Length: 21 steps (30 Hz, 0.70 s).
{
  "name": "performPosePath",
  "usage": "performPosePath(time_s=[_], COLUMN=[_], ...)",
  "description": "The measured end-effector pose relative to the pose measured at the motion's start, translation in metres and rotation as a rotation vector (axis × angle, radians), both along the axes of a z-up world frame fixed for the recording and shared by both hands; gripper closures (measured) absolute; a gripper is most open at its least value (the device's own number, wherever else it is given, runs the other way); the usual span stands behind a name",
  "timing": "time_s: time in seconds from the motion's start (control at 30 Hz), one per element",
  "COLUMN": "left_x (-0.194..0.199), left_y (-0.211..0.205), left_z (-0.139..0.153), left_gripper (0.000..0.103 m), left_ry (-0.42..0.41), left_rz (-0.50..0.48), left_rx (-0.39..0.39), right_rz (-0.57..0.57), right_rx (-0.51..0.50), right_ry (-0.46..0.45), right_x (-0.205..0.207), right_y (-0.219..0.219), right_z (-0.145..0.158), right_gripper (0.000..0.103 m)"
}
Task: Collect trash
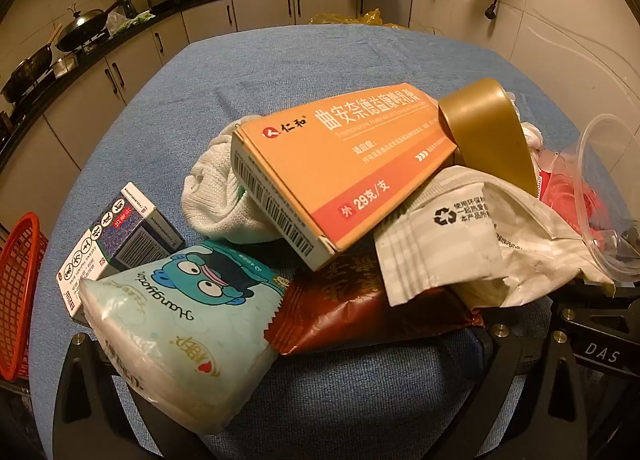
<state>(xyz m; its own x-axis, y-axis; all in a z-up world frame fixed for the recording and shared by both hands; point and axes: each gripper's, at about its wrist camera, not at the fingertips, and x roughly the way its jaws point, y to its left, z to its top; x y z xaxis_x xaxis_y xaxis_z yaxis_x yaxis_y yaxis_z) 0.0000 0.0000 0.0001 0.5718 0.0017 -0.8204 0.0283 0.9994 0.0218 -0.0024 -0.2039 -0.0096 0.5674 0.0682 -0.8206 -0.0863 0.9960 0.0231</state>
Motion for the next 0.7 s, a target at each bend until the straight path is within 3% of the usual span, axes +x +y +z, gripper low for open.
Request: performPosePath(time_s=[0.27, 0.43, 0.7], left_x=[-0.014, -0.05, -0.103], left_y=[0.002, 0.01, 0.037], left_z=[0.004, 0.03, 0.09], left_gripper=[0.0, 0.0, 0.0], left_ry=[0.01, -0.095, -0.268], left_rz=[-0.038, -0.126, -0.249], left_rx=[0.009, -0.001, -0.027], right_rz=[0.024, 0.003, -0.02], right_rx=[0.002, -0.044, -0.01], right_ry=[0.022, 0.091, -0.013], right_x=[0.002, -0.012, -0.082], right_y=[-0.002, -0.007, -0.015], right_z=[0.001, 0.005, 0.071], right_gripper=[0.0, 0.0, 0.002])
